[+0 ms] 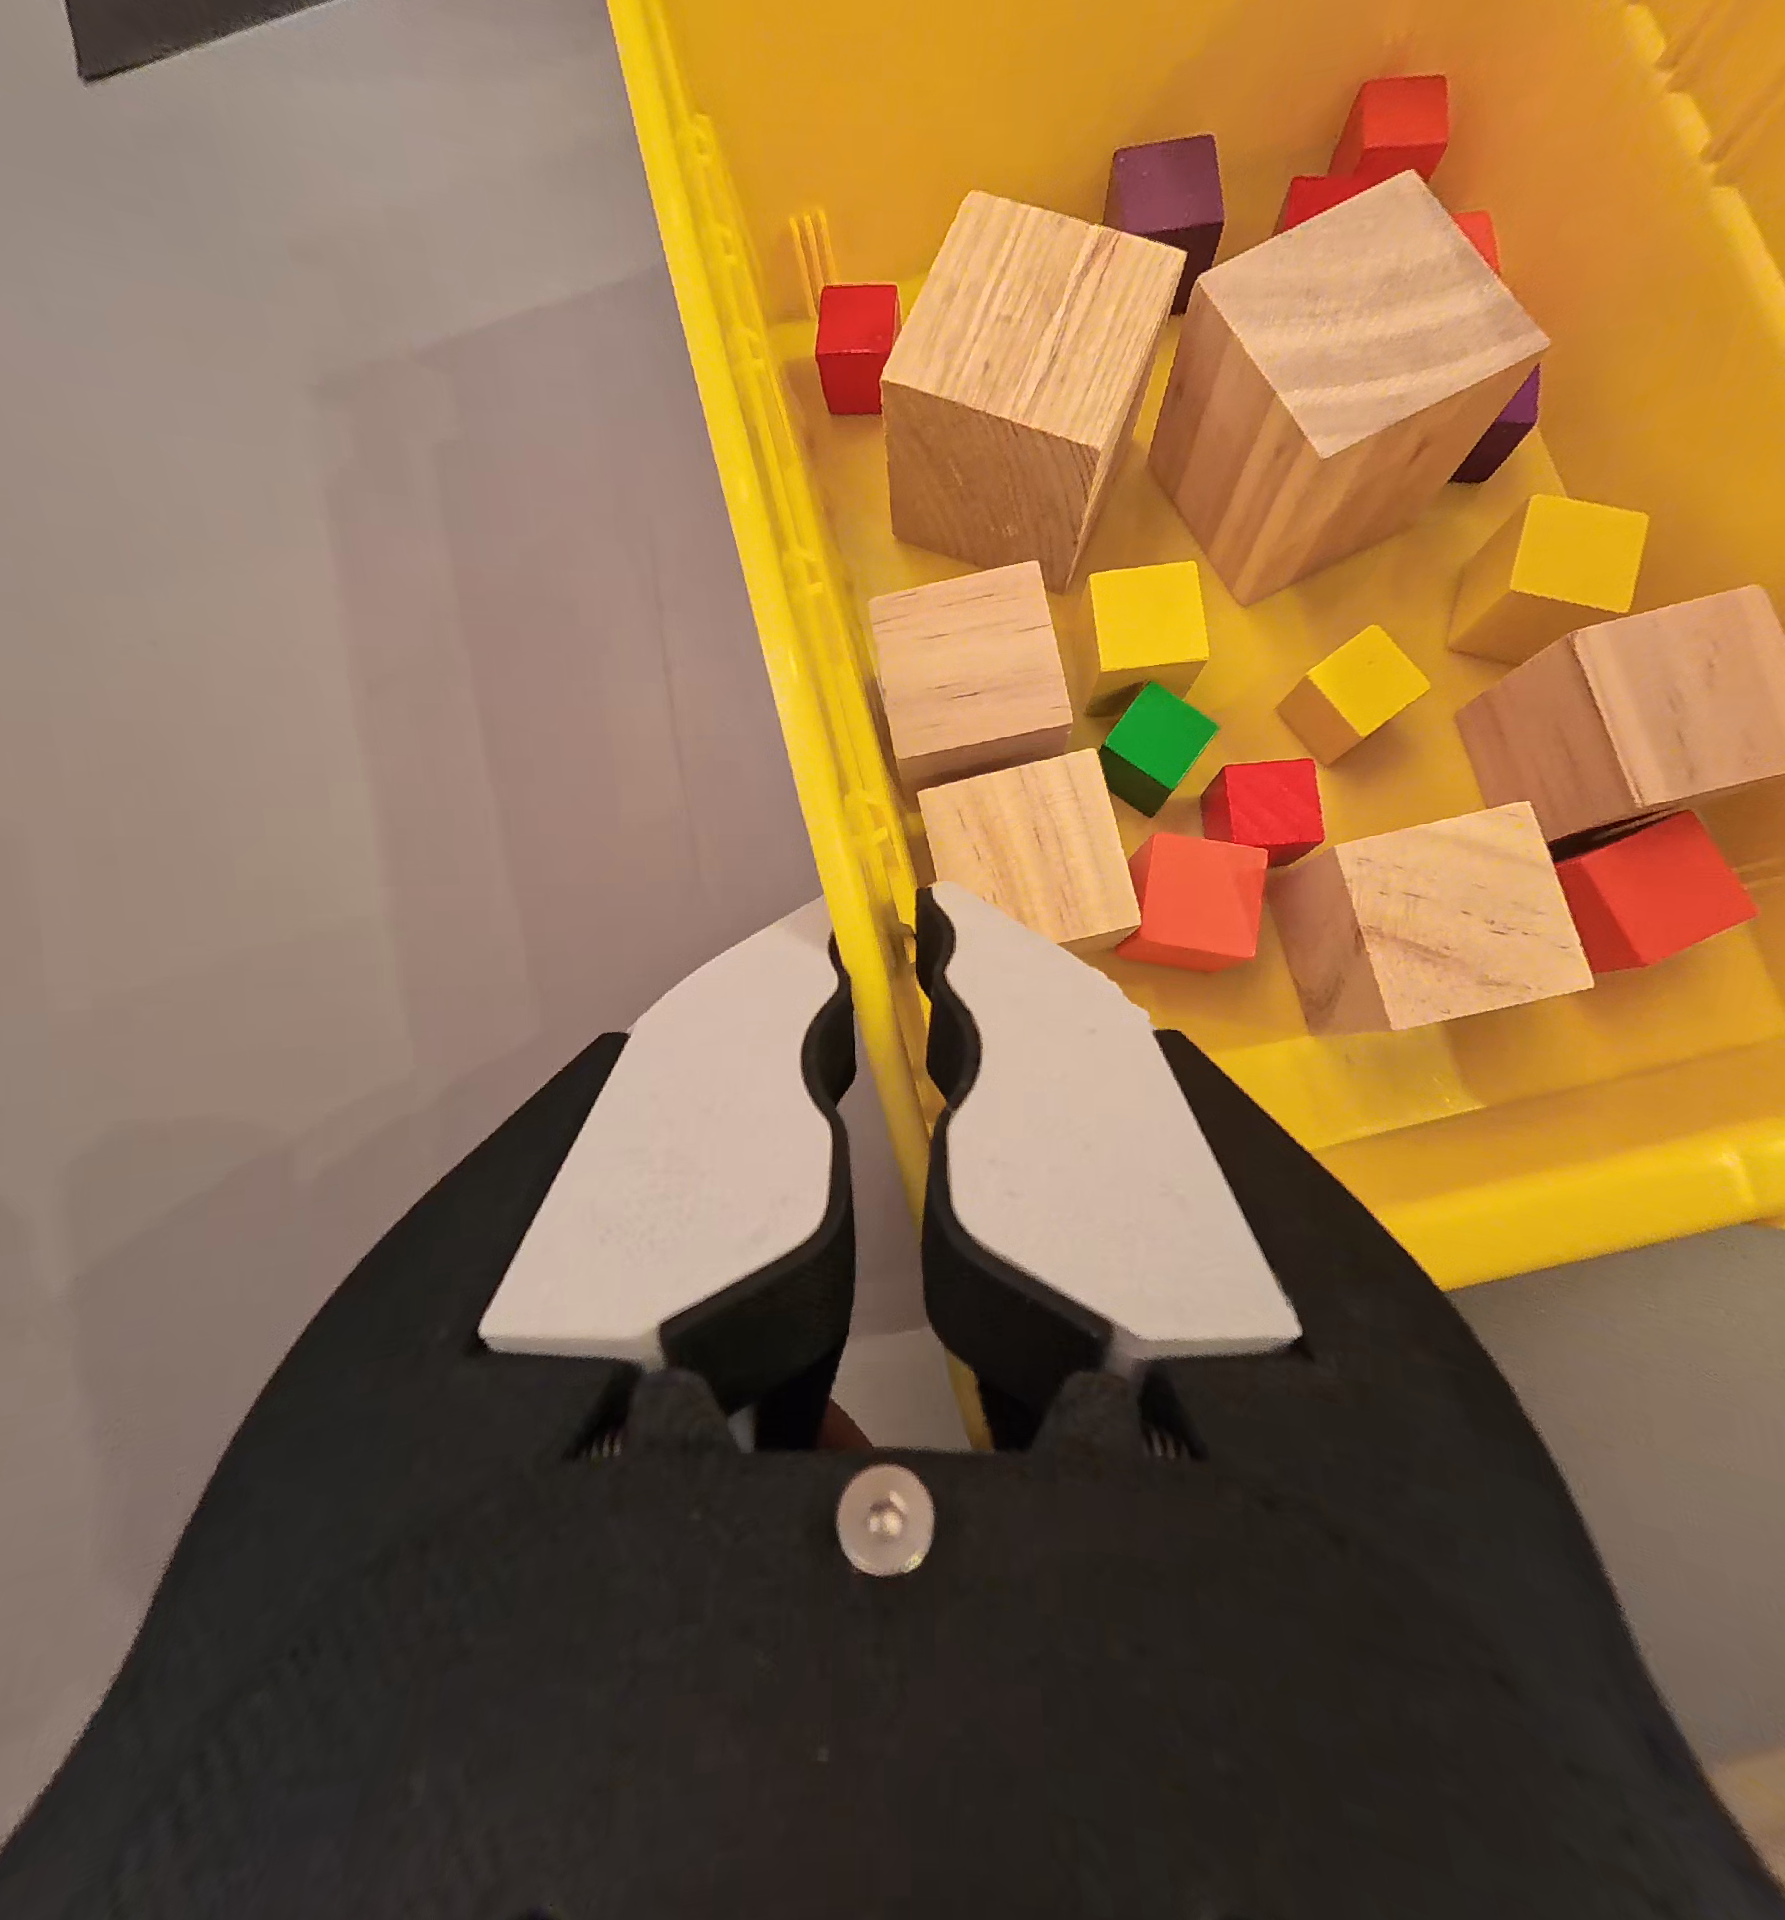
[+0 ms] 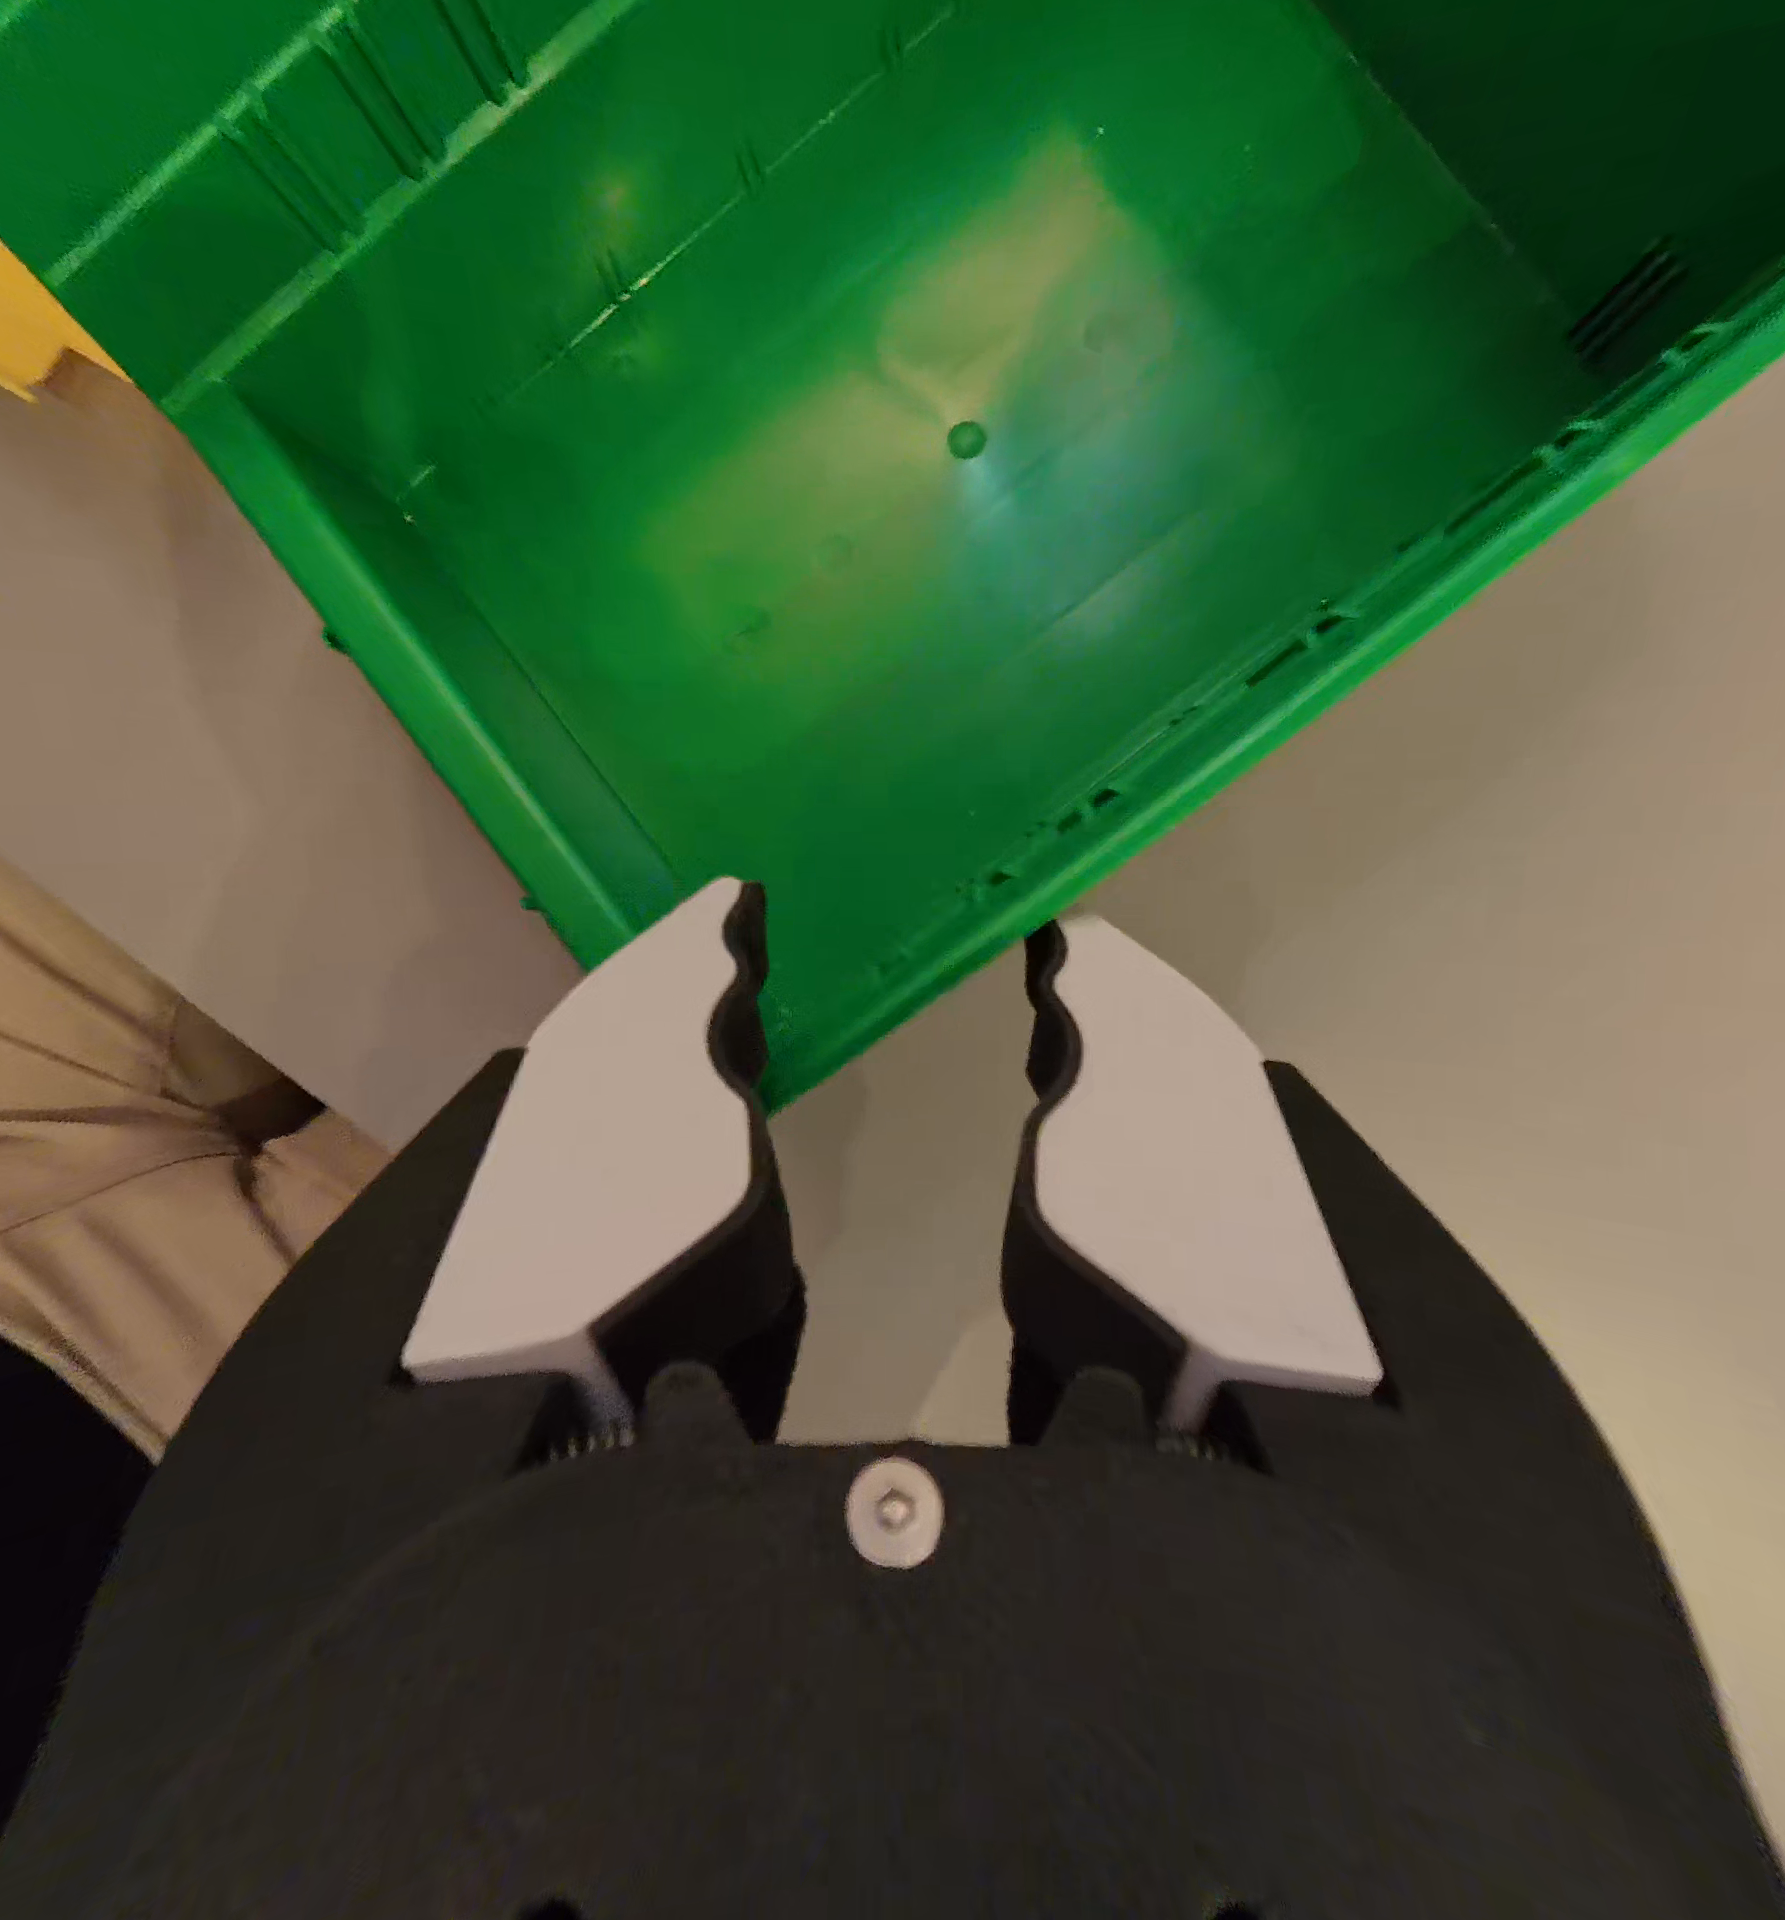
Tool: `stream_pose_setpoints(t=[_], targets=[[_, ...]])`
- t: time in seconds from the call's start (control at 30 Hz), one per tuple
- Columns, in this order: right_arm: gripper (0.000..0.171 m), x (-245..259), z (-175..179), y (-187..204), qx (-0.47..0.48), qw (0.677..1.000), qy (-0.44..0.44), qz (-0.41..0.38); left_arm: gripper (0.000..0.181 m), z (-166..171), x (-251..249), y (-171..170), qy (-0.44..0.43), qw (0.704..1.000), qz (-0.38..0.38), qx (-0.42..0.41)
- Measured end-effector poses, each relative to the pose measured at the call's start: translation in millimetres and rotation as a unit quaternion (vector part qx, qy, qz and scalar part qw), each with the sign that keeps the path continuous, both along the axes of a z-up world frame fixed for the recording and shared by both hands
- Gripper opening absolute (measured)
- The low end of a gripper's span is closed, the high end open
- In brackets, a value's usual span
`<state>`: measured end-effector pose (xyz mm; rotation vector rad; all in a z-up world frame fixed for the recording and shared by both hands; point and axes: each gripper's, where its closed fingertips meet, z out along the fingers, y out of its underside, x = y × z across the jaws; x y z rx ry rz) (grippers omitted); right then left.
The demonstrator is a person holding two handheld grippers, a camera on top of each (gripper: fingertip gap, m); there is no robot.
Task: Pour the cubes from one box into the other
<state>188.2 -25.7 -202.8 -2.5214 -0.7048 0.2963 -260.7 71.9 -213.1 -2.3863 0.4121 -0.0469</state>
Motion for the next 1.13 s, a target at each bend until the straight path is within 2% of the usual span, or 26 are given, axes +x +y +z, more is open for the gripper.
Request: stream_pose_setpoints(t=[0.17, 0.37, 0.57, 0.63, 0.87, 1.13], targets=[[0.023, 4.6, -1.1, -1.5, 0.008, 0.999, -0.022, 0.025, 0.008, -0.1, 0.0, 0.7, 0.004, 1.0, -0.001, 0.004], [0.014, 30.1, 0.3, 5.8, 0.021, 1.0, -0.004, 0.008, 0.008, -0.7, 0.1, 1.7, -0.003, 1.0, -0.002, 0.006], [0.013, 32.6, 1.0, 9.6, 0.033, 0.999, -0.006, 0.007, 0.009, -4.1, 0.9, 1.4, -0.003, 1.0, -0.004, 0.001], [0.012, 34.8, 1.4, 12.1, 0.041, 0.999, -0.004, 0.0, 0.012, -18.2, 1.6, -3.8, 0.016, 0.999, -0.018, -0.032], [0.011, 50.0, 3.5, 20.6, 0.073, 0.996, -0.041, -0.02, 0.007, -15.0, 2.3, -1.5, 0.01, 1.0, -0.015, -0.022], [0.023, 57.2, 5.4, 26.2, 0.095, 0.993, -0.056, -0.037, 0.009, -15.6, 3.3, -2.1, 0.004, 1.0, -0.019, -0.023]])
